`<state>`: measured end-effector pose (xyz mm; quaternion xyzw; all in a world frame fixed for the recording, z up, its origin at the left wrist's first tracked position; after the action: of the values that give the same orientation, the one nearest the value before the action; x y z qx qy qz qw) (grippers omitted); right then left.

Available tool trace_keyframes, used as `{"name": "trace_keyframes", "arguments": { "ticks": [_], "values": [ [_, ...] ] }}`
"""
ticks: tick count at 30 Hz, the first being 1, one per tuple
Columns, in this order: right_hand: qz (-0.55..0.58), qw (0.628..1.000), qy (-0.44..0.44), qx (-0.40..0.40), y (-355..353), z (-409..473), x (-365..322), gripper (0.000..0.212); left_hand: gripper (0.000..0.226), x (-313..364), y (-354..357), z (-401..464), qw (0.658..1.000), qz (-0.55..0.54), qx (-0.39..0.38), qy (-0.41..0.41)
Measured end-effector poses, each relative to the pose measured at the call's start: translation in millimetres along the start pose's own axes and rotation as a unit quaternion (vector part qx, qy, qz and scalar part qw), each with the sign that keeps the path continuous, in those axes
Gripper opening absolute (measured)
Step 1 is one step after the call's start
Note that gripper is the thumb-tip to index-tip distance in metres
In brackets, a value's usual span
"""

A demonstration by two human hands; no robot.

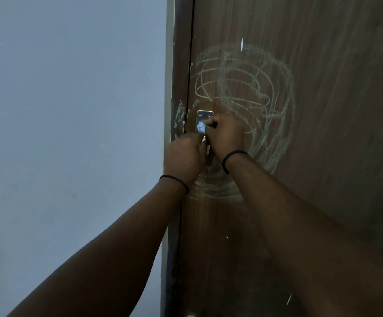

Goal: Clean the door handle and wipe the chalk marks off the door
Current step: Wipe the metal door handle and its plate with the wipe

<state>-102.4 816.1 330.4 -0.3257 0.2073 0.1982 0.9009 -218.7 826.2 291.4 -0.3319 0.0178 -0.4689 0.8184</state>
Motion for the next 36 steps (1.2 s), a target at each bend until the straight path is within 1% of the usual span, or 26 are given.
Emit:
{"name": "trace_keyframes", "arguments": {
  "ticks": [2,3,4,5,6,7,9,10,11,12,14,15,16,17,19,21,22,25,30,34,36],
  "values": [
    [0.029,0.999,-0.002,0.020,-4.4,4.2,-4.3,0.015,0.023,2.2,-1.6,-0.3,1.000,-0.009,0.011,0.004],
    [0.037,0.998,-0.011,0.044,-7.5,7.0,-9.7,0.017,0.021,2.7,-2.3,-0.3,1.000,-0.016,0.013,0.004],
    [0.030,0.997,-0.025,0.073,-11.0,9.6,-17.3,0.018,0.019,3.3,-2.8,-0.7,1.000,-0.021,0.013,0.003],
    [0.008,0.995,-0.043,0.086,-12.3,13.5,-26.9,0.019,0.017,3.1,-3.3,-1.1,1.000,-0.025,0.012,-0.002],
    [-0.026,0.995,-0.065,0.071,-10.0,18.9,-36.6,0.020,0.014,2.4,-3.9,-1.2,0.999,-0.030,0.011,-0.011],
    [-0.076,0.993,-0.089,0.034,-4.6,24.6,-44.8,0.022,0.013,1.6,-4.3,-1.1,0.999,-0.035,0.009,-0.021],
    [-0.175,0.974,-0.119,-0.074,10.1,34.7,-53.7,0.024,0.016,-1.6,-4.9,-1.3,0.999,-0.039,0.011,-0.034],
    [-0.203,0.965,-0.126,-0.112,13.6,38.0,-54.2,0.023,0.018,-2.5,-4.7,-1.7,0.999,-0.040,0.012,-0.034],
    [-0.202,0.963,-0.129,-0.128,13.3,41.1,-53.4,0.021,0.019,-3.0,-4.4,-2.1,0.999,-0.041,0.012,-0.031],
    [-0.173,0.970,-0.123,-0.114,7.2,43.9,-52.3,0.020,0.020,-3.1,-4.2,-2.3,0.999,-0.039,0.011,-0.027],
    [-0.113,0.988,-0.101,-0.016,-12.9,48.1,-47.6,0.017,0.024,-3.0,-3.8,-2.4,0.999,-0.037,0.008,-0.023],
    [-0.118,0.988,-0.095,0.018,-18.2,48.9,-46.4,0.016,0.024,-2.7,-3.6,-2.8,0.999,-0.040,0.008,-0.022],
    [-0.145,0.984,-0.098,0.017,-17.2,49.2,-47.4,0.015,0.023,-2.1,-3.1,-3.4,0.999,-0.045,0.009,-0.021],
    [-0.183,0.976,-0.115,-0.004,-10.9,48.5,-50.9,0.016,0.021,-1.5,-3.0,-3.7,0.999,-0.049,0.010,-0.021],
    [-0.248,0.952,-0.163,-0.069,5.7,45.5,-59.6,0.021,0.018,-0.9,-3.3,-2.7,0.998,-0.056,0.014,-0.024],
    [-0.267,0.942,-0.178,-0.099,7.7,47.0,-60.7,0.020,0.018,-1.0,-4.4,-1.8,0.998,-0.054,0.019,-0.024],
    [-0.259,0.945,-0.178,-0.093,3.5,47.3,-59.1,0.018,0.019,-0.5,-5.6,-1.9,0.998,-0.051,0.020,-0.019],
    [-0.169,0.973,-0.154,-0.019,-16.7,39.9,-42.4,0.014,0.023,1.3,-7.5,-1.8,0.999,-0.044,0.012,-0.003],
    [-0.141,0.987,-0.069,0.023,-20.7,22.5,-14.6,0.022,0.025,4.0,-5.6,0.0,0.998,-0.052,0.003,-0.020],
    [-0.144,0.988,-0.038,0.026,-24.3,30.7,-19.7,0.023,0.026,6.2,-8.9,-2.2,0.998,-0.054,0.018,-0.013],
    [-0.142,0.989,-0.040,-0.001,-17.2,40.7,-33.3,0.021,0.023,6.9,-9.8,-2.2,0.999,-0.049,0.019,-0.014]
  ]
}}
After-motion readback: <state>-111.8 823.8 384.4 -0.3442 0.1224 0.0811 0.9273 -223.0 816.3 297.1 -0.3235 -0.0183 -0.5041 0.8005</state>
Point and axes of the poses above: each hand's wrist, its own z-axis towards the middle knuckle, its own y-axis out of the palm, x = y × z, the point moved 5 cm from there along z, towards the middle knuckle, and after that the axes turned 9 degrees about -x, right-handed, at the moved point
